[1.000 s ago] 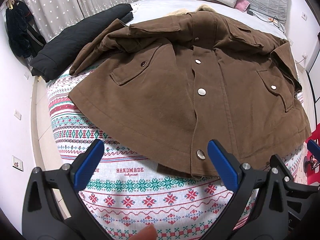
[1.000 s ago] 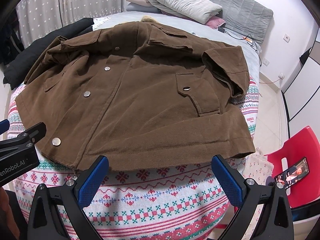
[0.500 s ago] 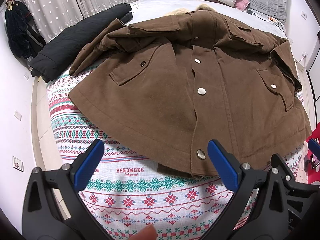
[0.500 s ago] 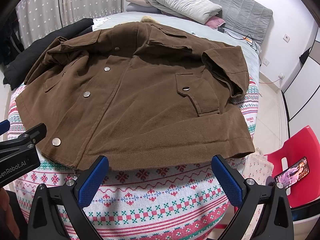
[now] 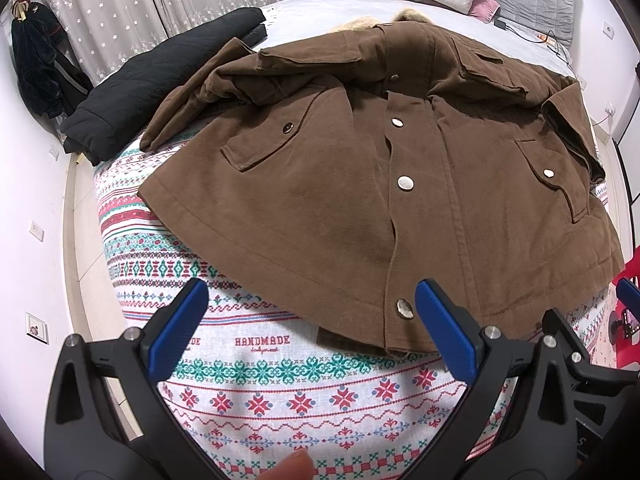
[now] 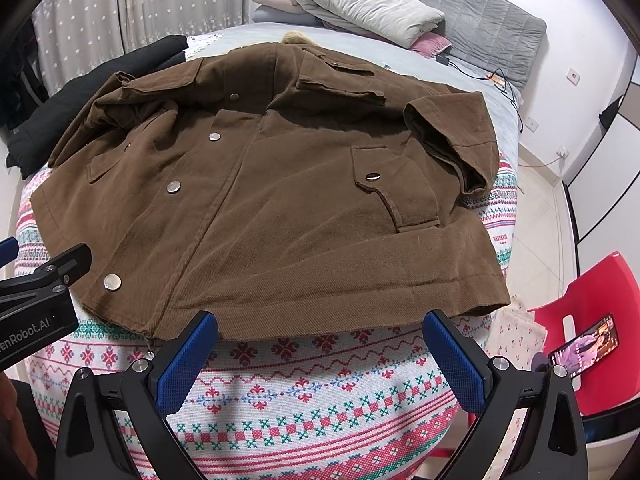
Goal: Fold large clothes
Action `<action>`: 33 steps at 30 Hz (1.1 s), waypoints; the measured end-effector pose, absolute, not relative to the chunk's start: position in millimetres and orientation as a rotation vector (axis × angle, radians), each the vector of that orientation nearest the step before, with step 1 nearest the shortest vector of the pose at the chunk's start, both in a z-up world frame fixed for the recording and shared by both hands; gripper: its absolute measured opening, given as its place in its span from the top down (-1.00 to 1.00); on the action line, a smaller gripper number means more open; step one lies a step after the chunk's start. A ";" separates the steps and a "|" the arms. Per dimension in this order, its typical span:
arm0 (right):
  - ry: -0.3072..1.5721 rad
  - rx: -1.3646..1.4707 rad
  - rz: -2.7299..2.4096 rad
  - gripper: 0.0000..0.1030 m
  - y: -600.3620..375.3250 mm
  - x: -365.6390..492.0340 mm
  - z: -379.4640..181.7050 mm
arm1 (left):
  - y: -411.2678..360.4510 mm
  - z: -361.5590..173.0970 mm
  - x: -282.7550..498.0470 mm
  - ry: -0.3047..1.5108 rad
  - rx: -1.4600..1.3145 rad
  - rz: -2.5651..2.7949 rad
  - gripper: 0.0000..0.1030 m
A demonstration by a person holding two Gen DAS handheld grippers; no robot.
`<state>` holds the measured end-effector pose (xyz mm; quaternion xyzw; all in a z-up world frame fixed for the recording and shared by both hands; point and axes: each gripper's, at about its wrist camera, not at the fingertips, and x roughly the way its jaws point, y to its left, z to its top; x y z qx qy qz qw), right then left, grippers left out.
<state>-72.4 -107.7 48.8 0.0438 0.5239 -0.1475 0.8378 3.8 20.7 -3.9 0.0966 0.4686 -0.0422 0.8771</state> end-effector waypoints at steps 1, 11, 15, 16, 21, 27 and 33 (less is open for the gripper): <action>1.108 0.093 -0.312 -1.00 -107.4 -72.4 48.9 | 20.7 -3.9 3.8 0.977 0.202 -0.088 -1.00; 1.110 0.090 -0.312 -1.00 -106.8 -72.2 48.6 | 21.0 -3.6 4.5 0.981 0.207 -0.089 -1.00; 1.108 0.087 -0.308 -1.00 -104.4 -72.1 48.9 | 24.5 -4.2 5.6 0.979 0.203 -0.081 -1.00; 1.107 0.085 -0.307 -1.00 -104.0 -71.9 48.3 | 24.8 -4.7 6.2 0.979 0.201 -0.080 -1.00; 1.091 0.088 -0.276 -1.00 -101.6 -71.4 47.0 | 31.8 -10.8 12.7 0.959 0.180 -0.083 -1.00; 1.048 0.128 -0.210 -1.00 -110.8 -67.7 35.6 | 58.6 -16.1 37.2 0.996 0.106 -0.133 -1.00; 1.002 0.146 -0.229 -1.00 -133.1 -59.3 31.5 | 91.6 7.4 65.7 0.929 0.111 -0.106 -1.00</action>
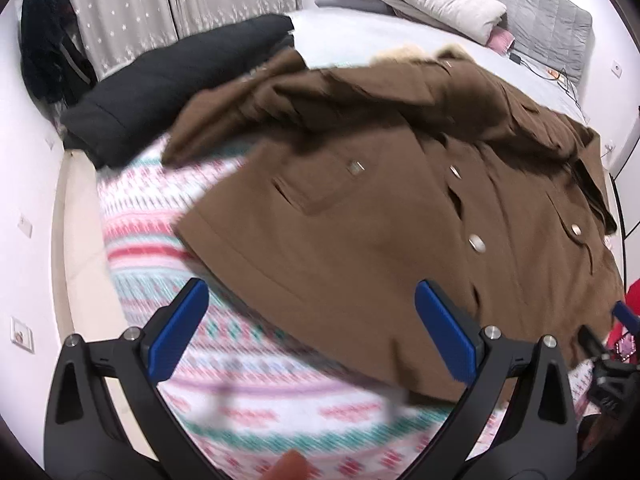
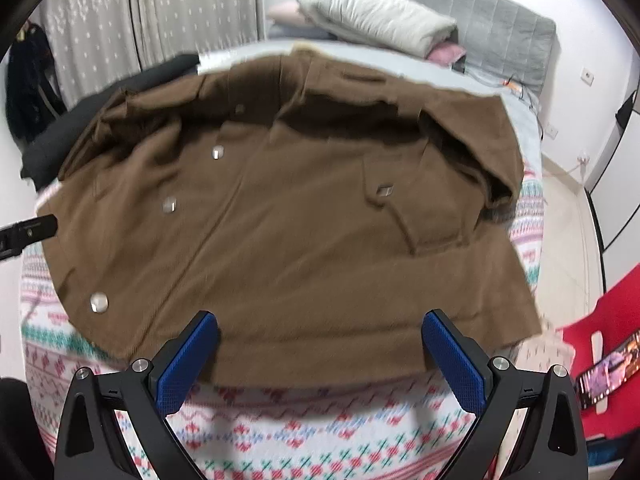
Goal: Fold large clothes
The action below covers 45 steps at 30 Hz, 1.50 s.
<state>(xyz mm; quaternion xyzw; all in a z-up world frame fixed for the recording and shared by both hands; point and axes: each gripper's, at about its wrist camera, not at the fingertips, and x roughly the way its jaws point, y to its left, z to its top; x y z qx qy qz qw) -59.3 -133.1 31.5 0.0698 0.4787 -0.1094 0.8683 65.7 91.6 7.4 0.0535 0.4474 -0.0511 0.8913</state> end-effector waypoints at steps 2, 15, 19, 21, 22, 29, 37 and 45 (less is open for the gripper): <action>0.982 0.167 -0.223 -1.00 -139.9 -58.0 35.4 | 106.2 7.6 84.8 0.941 0.069 -0.161 -1.00; 1.074 0.336 -0.161 -1.00 -152.1 -32.8 11.1 | 177.6 -51.7 187.2 1.133 -0.089 -0.218 -0.41; 1.174 0.328 -0.177 -1.00 -148.3 -22.2 -13.7 | 169.8 -53.5 170.9 1.097 -0.102 -0.268 -0.33; 1.192 0.295 -0.196 -1.00 -144.4 -19.5 -21.4 | 161.7 -55.9 161.0 1.089 -0.069 -0.274 -0.10; 1.193 0.281 -0.203 -1.00 -142.7 -19.1 -21.9 | 156.7 -56.3 156.0 1.079 -0.044 -0.266 -0.02; 0.994 0.220 -0.208 -0.92 -154.5 -47.2 29.1 | 138.3 -29.2 120.5 1.025 -0.029 -0.250 0.69; 1.003 0.500 -0.449 -0.91 -275.6 -80.6 25.3 | 151.9 -31.2 126.2 1.070 -0.082 -0.245 0.69; 1.115 0.523 -0.325 0.76 -278.2 -78.4 2.6 | 178.9 -14.1 120.5 1.141 -0.314 -0.280 0.75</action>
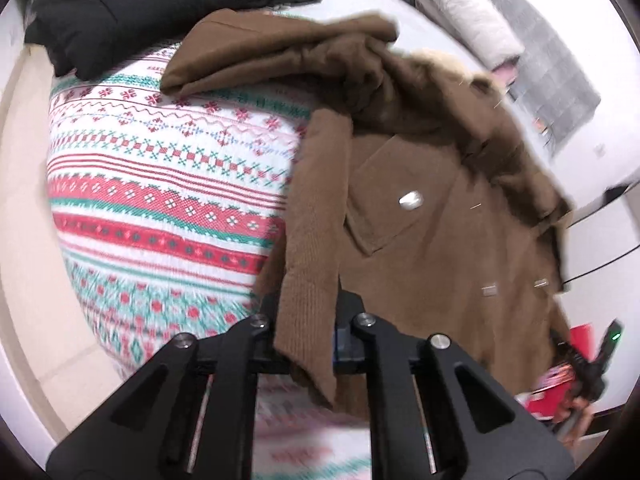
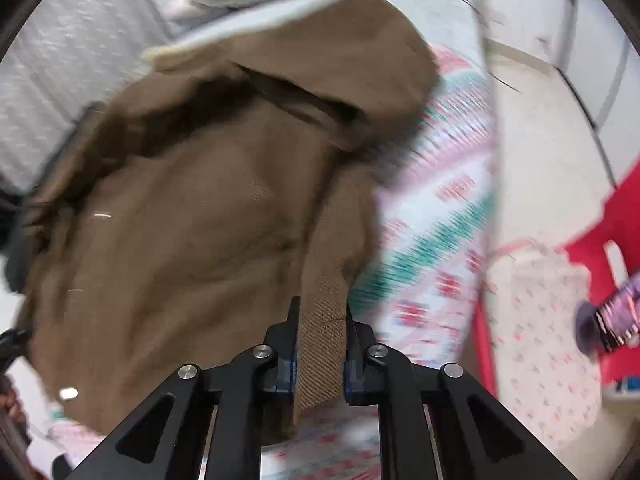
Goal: Fold large clothes
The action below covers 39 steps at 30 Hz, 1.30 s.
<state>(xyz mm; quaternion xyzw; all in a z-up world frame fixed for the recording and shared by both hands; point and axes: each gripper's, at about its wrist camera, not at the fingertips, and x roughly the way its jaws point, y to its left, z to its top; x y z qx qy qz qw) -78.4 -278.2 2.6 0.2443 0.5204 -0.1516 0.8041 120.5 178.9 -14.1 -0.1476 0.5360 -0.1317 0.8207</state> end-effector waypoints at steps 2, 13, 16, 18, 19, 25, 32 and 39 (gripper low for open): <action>1.040 0.508 -0.297 0.77 -276.4 -80.8 36.6 | 187.7 18.6 113.7 1.117 -0.388 -0.332 0.76; 0.734 0.406 -0.260 0.82 -275.1 -104.3 243.6 | 239.9 171.2 9.0 0.942 -0.380 -0.497 0.74; 0.835 0.340 -0.248 0.80 -266.9 -118.0 219.8 | 242.8 112.5 -6.9 1.118 -0.271 -0.463 0.68; 0.966 0.301 -0.220 0.74 -260.4 -129.9 178.7 | 243.2 60.5 -13.2 1.269 -0.192 -0.430 0.56; 1.029 0.295 -0.206 0.70 -257.3 -134.8 157.1 | 245.8 27.3 -15.3 1.363 -0.175 -0.396 0.56; 1.307 0.157 -0.173 0.47 -256.4 -159.9 78.4 | 267.3 21.1 -10.8 1.295 -0.111 -0.224 0.24; 1.204 0.131 -0.214 -0.25 -277.8 -138.2 116.6 | 234.6 76.0 39.6 1.036 0.008 -0.285 -0.61; 1.183 0.135 -0.160 -0.26 -278.3 -29.1 141.1 | 172.1 92.7 132.6 1.013 0.148 -0.367 -0.61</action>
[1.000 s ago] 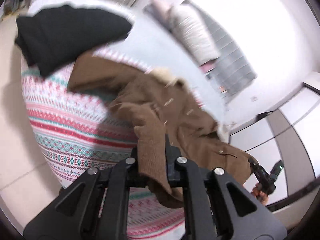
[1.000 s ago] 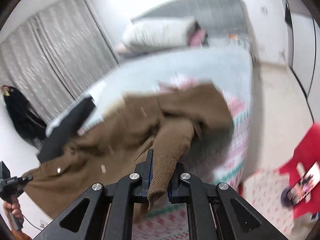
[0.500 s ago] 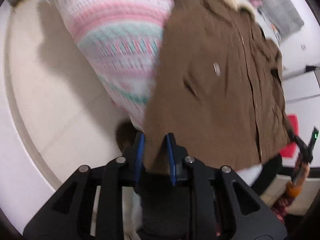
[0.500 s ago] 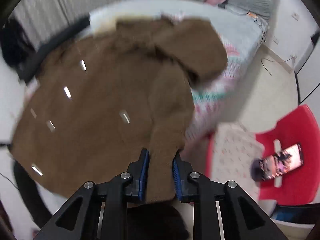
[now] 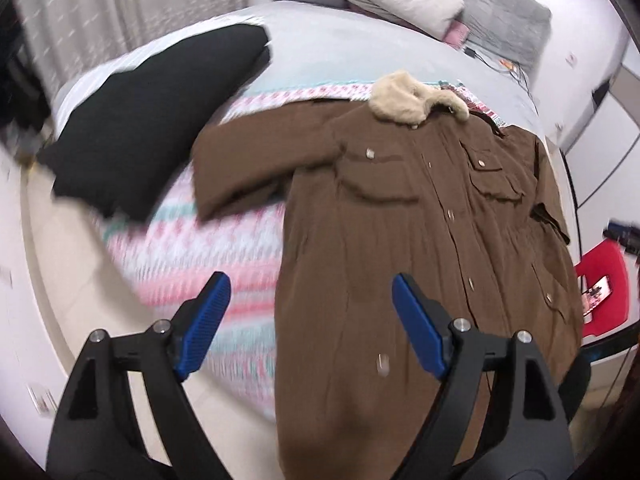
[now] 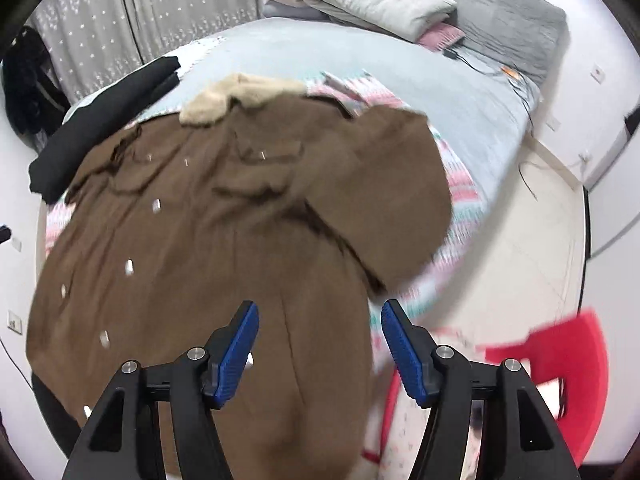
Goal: Fold large clothes
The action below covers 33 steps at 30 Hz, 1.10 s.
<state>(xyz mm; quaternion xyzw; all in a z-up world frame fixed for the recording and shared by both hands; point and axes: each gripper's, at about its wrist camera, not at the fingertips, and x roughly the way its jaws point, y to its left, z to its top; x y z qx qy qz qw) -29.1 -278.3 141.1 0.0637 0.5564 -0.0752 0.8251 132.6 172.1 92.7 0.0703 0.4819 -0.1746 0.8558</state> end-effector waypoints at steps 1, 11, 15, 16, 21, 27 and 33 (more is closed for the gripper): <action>1.179 0.127 -0.154 -0.26 -274.3 -16.0 141.9 | 166.9 94.3 148.8 1.008 0.169 -0.365 -0.61; 1.189 0.061 -0.053 -0.26 -232.8 204.0 135.3 | 111.0 44.9 351.7 0.970 0.312 -0.321 -0.61; 1.199 0.063 -0.096 -0.26 -228.2 296.0 95.0 | 83.9 5.6 418.3 0.977 0.375 -0.368 -0.61; 1.198 0.061 -0.111 -0.26 -228.7 314.5 84.9 | 78.6 -6.4 433.7 0.990 0.372 -0.397 -0.61; 1.229 0.044 -0.190 -0.26 -232.7 402.7 20.6 | 67.8 -48.4 466.0 1.091 0.338 -0.541 -0.61; 1.359 0.107 -0.291 -0.26 -248.4 437.3 -58.9 | 61.4 -65.4 458.8 1.130 0.329 -0.583 -0.24; 1.285 0.009 -0.328 0.79 -239.9 424.3 -60.5 | 66.1 -38.9 411.8 1.021 0.306 -0.441 0.63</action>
